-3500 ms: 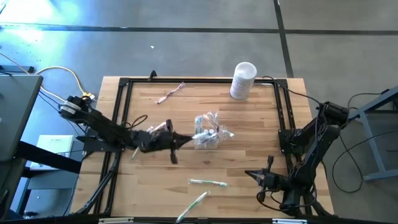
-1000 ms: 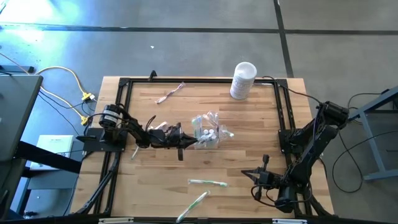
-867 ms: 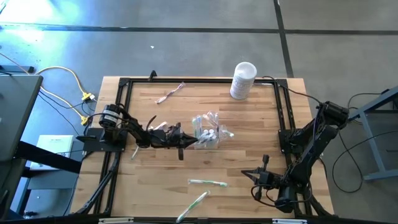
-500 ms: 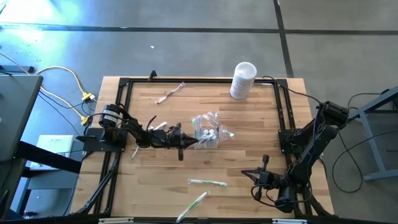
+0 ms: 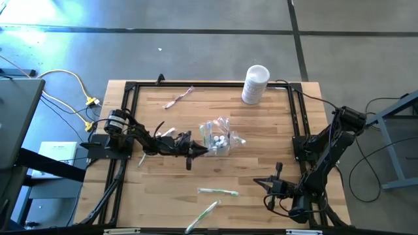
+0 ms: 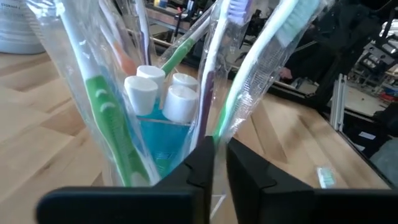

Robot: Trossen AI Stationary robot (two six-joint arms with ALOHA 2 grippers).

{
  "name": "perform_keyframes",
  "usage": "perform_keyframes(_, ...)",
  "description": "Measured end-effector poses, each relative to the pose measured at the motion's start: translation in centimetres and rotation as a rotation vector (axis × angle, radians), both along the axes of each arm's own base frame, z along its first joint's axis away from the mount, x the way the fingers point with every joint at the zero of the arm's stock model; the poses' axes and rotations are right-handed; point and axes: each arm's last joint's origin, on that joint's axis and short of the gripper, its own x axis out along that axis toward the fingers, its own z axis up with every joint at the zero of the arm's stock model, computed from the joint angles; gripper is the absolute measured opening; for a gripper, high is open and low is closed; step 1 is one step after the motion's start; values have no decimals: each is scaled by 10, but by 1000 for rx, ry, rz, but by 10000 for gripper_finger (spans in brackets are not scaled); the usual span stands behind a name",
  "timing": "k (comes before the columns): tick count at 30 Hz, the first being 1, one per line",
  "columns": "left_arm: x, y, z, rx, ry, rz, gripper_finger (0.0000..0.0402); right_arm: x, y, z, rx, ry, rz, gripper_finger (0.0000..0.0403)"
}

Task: Pick & Place toothbrushing station
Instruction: Put the green toothbrush into the transparent organizer, then put the violet toothbrush into the transparent organizer

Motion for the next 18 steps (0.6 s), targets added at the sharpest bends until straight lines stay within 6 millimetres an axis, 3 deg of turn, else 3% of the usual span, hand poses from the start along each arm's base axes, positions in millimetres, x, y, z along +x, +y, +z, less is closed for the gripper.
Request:
perform_keyframes(9, 0, -1, 2, -47, -17, -20, 145, 0, 0, 0, 0, 0, 0, 2)
perform_keyframes(18, -4, 0, 17, -3, 36, -24, 144, 0, 0, 0, -1, 6, 3, 2)
